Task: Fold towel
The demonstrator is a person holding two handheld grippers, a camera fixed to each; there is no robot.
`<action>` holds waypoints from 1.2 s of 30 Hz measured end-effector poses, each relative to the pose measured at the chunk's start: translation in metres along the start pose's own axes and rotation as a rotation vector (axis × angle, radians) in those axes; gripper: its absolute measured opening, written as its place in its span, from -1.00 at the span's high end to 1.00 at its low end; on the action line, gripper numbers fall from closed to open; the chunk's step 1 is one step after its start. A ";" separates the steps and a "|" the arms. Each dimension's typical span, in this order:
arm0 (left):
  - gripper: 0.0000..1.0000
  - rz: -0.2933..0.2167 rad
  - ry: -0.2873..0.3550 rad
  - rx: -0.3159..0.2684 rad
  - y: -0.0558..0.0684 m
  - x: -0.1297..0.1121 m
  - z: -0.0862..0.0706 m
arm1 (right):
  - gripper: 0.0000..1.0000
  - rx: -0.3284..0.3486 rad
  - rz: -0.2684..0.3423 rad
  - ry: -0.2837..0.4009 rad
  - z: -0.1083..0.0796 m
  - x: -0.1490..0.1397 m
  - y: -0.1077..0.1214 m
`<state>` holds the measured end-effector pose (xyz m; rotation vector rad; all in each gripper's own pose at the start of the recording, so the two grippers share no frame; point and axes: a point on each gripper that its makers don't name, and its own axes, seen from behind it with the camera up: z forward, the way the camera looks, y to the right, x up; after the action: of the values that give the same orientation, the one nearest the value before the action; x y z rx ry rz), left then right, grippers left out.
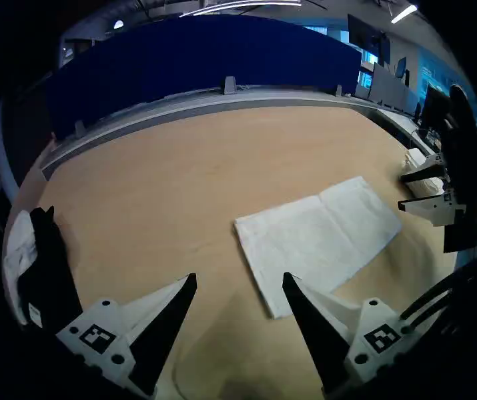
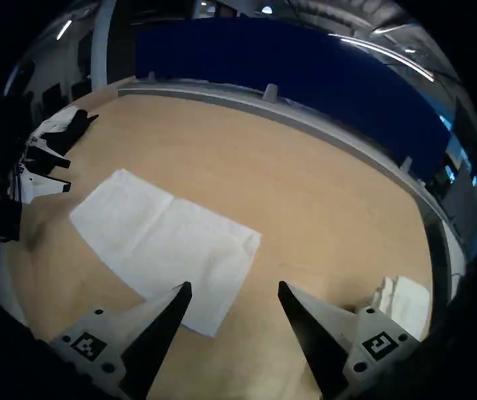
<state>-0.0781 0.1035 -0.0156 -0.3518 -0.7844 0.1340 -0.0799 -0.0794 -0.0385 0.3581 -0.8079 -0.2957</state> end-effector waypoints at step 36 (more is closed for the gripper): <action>-0.92 -0.156 -0.006 0.164 -0.028 -0.065 -0.093 | -0.91 0.225 -0.229 -0.100 0.001 -0.033 -0.030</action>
<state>-0.0575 0.0372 -0.1096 -0.1345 -0.7983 0.0526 -0.1063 -0.0941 -0.0716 0.6530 -0.9022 -0.4403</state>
